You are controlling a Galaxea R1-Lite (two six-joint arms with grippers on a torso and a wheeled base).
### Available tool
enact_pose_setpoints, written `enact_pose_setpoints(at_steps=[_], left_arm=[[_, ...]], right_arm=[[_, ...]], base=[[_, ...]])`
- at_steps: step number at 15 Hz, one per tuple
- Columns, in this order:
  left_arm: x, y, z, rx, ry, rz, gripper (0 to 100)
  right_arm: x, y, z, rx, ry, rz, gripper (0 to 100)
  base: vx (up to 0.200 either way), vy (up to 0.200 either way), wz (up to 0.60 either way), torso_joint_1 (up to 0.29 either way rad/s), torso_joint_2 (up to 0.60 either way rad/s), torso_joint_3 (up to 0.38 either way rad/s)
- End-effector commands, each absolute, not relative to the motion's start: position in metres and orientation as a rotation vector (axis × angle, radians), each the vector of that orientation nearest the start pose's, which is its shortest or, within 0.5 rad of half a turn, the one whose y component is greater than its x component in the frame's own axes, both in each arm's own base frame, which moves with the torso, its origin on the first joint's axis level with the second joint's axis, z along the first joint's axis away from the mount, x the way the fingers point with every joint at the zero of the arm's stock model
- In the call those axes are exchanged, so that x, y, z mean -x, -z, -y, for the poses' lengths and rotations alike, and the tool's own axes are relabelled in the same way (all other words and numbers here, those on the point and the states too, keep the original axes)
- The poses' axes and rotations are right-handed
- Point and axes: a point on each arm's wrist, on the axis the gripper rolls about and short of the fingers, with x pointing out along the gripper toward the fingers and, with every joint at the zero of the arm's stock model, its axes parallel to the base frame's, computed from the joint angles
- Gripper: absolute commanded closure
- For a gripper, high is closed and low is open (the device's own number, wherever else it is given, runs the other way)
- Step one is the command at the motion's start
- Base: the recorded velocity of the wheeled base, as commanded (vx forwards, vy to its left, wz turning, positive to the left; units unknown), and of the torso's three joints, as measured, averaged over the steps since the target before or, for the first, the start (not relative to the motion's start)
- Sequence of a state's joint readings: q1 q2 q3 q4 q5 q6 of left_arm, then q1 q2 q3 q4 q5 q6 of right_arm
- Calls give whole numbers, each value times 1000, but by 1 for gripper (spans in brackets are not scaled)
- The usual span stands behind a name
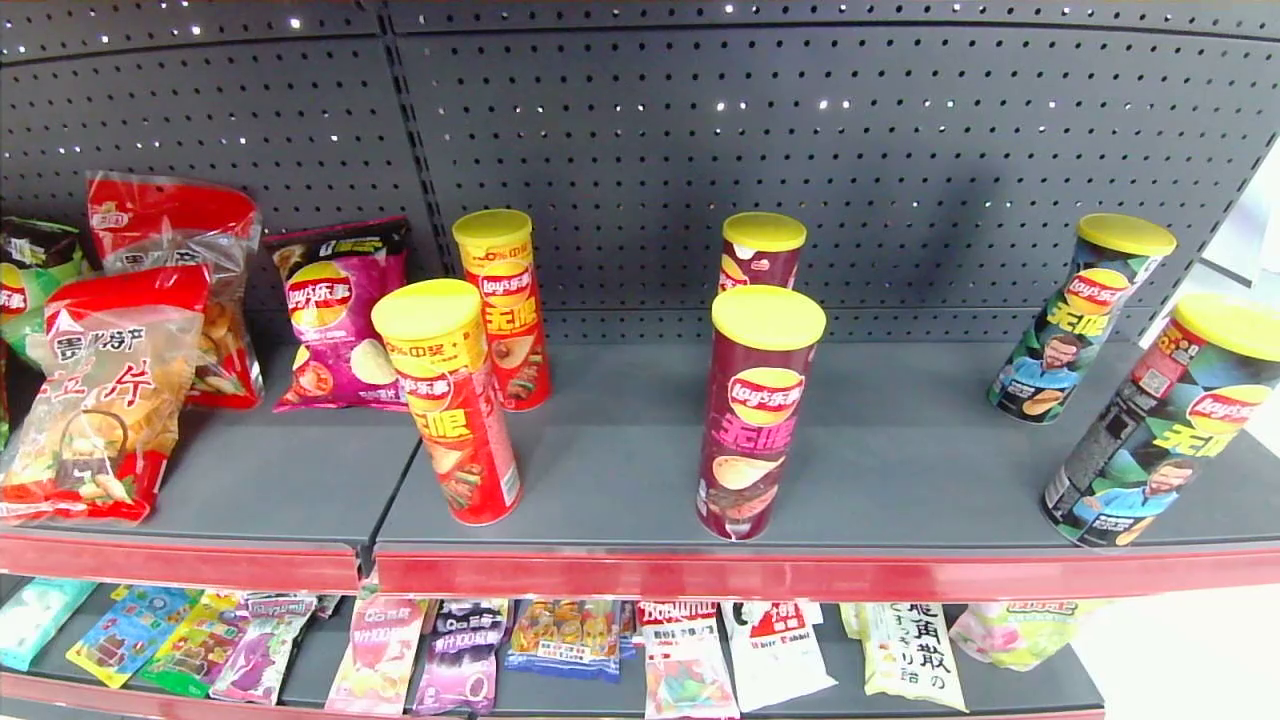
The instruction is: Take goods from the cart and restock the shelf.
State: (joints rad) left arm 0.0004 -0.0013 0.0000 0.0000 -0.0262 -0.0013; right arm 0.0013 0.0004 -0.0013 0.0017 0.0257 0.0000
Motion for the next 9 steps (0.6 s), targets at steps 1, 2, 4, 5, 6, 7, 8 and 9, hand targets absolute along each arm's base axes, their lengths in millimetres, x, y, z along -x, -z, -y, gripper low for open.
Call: enact_pose_setpoints(at_steps=[1, 2, 4, 5, 6, 7, 8, 9], left_arm=[[23, -75, 1, 2, 25, 0, 0], [23, -75, 1, 2, 26, 0, 0], [23, -75, 1, 2, 25, 0, 0], [23, -75, 1, 3, 25, 0, 0], [23, -75, 1, 3, 25, 0, 0], [23, -75, 1, 3, 25, 0, 0], [23, -75, 1, 3, 26, 0, 0], [23, -75, 1, 2, 25, 0, 0]], right_arm=[[23, -76, -1, 0, -28, 0, 0], [23, -76, -1, 0, -28, 0, 0], [23, -76, -1, 0, -28, 0, 0], [23, -76, -1, 0, -26, 0, 0], [23, -76, -1, 0, -26, 0, 0], [23, -75, -1, 0, -26, -3, 0], [23, -75, -1, 0, -26, -2, 0], [23, -75, -1, 0, -26, -3, 0]], base=[[0, 0, 0, 0, 0, 0], [0, 0, 0, 0, 0, 0], [0, 0, 0, 0, 0, 0], [0, 0, 0, 0, 0, 0], [0, 0, 0, 0, 0, 0], [0, 0, 0, 0, 0, 0], [0, 0, 0, 0, 0, 0], [0, 0, 0, 0, 0, 0]])
